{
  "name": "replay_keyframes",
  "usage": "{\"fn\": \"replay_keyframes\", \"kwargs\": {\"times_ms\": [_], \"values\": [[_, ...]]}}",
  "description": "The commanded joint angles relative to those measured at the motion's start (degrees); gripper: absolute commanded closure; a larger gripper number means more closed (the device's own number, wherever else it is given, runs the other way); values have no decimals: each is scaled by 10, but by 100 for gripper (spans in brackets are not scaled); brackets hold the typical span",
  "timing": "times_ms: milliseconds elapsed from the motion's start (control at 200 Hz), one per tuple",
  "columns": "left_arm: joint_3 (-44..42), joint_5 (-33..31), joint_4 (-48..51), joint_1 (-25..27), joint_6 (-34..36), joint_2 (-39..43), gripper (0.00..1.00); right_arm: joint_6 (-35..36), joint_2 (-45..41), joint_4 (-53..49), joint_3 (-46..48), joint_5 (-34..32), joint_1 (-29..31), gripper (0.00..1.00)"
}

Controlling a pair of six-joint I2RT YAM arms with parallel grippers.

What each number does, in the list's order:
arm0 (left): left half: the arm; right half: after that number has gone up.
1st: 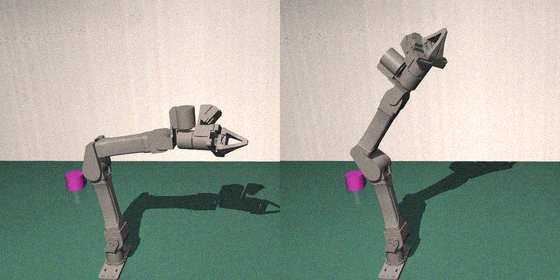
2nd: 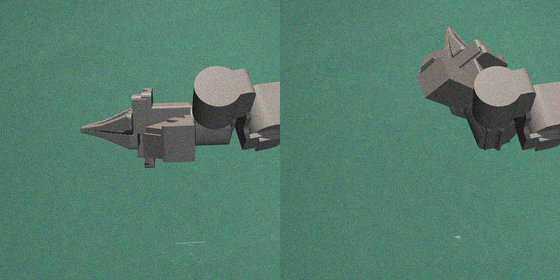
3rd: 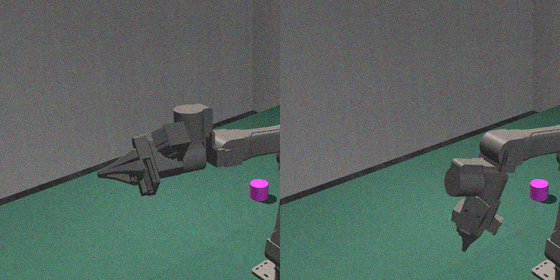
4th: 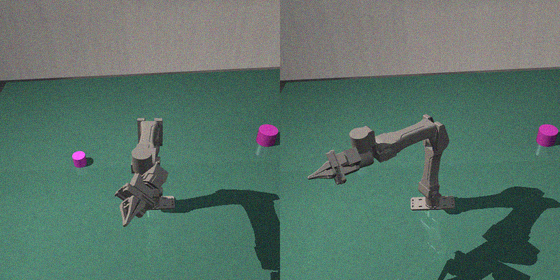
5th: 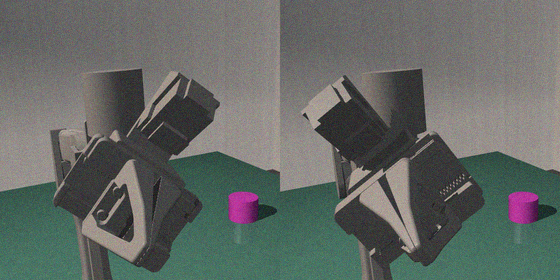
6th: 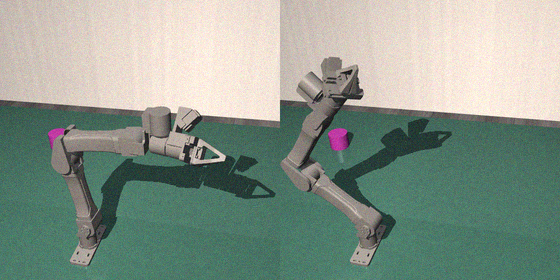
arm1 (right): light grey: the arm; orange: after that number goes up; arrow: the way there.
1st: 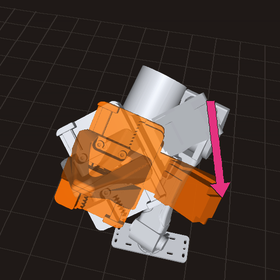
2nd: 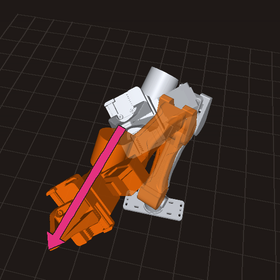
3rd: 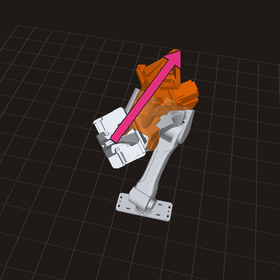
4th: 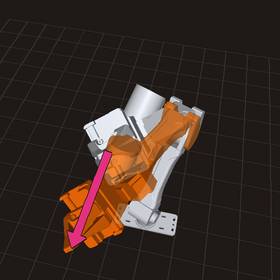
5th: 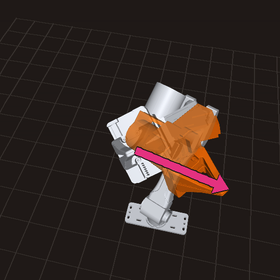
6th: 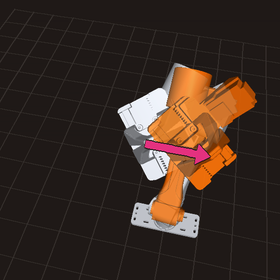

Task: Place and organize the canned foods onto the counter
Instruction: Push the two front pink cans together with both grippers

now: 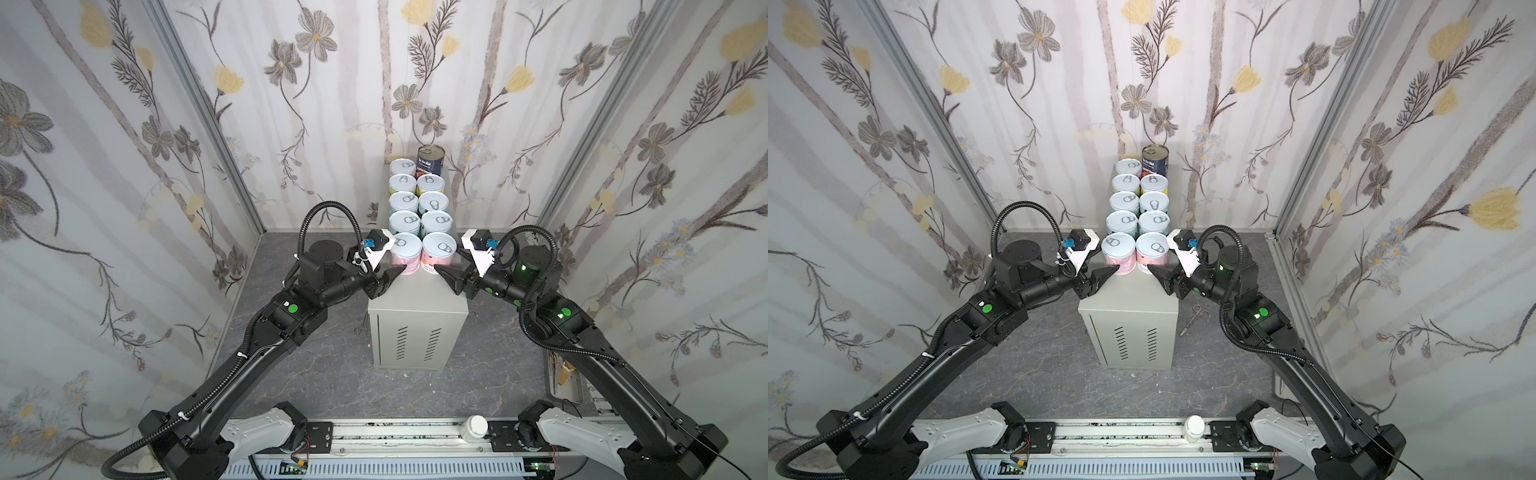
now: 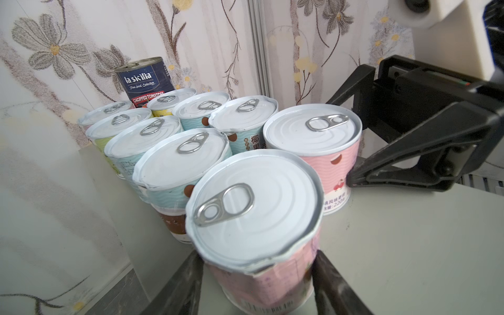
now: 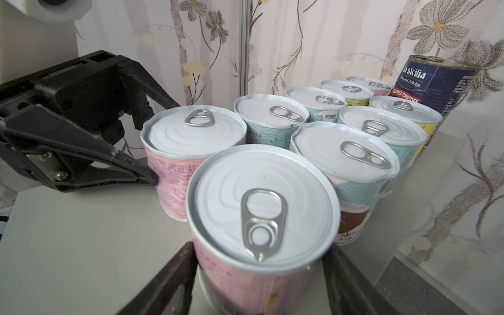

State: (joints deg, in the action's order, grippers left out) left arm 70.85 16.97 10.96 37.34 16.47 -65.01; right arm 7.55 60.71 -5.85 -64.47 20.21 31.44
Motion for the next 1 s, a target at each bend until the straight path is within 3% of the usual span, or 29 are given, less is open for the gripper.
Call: {"fn": "replay_keyframes", "kwargs": {"times_ms": [0,994], "values": [[1,17,-16,0,5,0,39,8,4,-9,2,10,1,29],[-6,17,-26,0,0,5,39,9,6,-16,-2,8,1,24]]}}
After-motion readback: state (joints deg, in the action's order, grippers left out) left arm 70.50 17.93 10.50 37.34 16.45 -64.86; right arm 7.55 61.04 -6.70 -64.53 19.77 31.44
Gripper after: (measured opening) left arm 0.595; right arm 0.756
